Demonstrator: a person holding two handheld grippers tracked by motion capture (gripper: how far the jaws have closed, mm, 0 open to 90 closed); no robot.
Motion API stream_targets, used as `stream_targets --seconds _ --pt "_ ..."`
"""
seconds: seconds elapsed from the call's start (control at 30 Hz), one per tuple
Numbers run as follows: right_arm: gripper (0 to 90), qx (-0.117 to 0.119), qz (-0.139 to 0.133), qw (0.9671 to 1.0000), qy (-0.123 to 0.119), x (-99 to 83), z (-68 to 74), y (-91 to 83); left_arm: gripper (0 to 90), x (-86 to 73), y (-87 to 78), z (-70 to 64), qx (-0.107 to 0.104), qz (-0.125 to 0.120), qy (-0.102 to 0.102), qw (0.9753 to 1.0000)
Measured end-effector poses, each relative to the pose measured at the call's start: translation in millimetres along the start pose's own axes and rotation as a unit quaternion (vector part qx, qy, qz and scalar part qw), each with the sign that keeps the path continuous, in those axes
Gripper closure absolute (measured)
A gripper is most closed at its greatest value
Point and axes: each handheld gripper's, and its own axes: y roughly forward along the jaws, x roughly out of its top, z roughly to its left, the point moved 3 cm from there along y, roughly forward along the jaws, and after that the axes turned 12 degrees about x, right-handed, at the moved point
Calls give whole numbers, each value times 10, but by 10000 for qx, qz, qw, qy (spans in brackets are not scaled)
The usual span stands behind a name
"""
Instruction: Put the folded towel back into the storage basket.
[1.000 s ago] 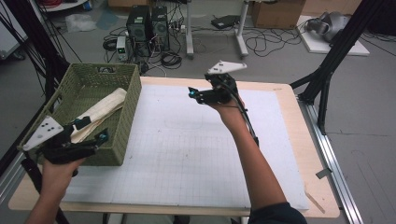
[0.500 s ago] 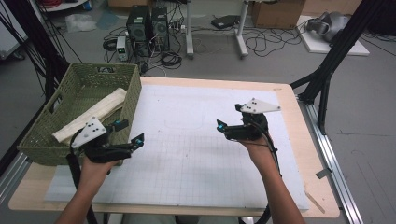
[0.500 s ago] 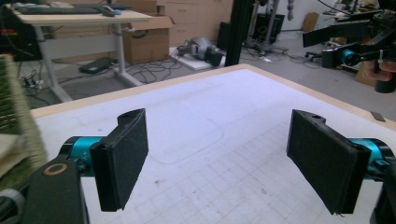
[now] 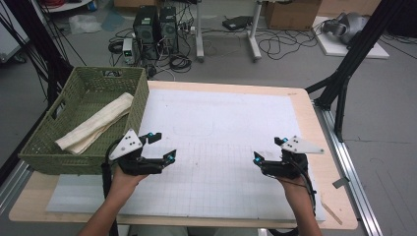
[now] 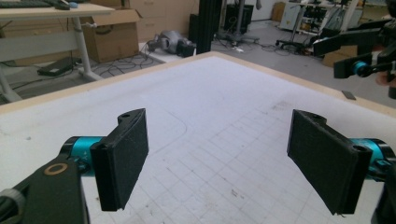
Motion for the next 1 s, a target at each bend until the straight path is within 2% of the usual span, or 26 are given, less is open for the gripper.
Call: stream_targets --seconds 0.2,0.4,0.6,1.0 --pt "115 -149 99 9998 56 -164 -18 -51 210 -113 46 -32 6 104 11 9999" --pt "115 -246 156 9996 -9 -228 -13 -64 212 -191 38 -47 21 170 12 9999" --pt "115 -325 66 9994 30 -248 -30 -91 214 -224 52 -53 32 260 56 9996" --pt "115 -286 -30 9996 41 -240 -28 -82 214 -243 69 -37 74 305 59 9995"
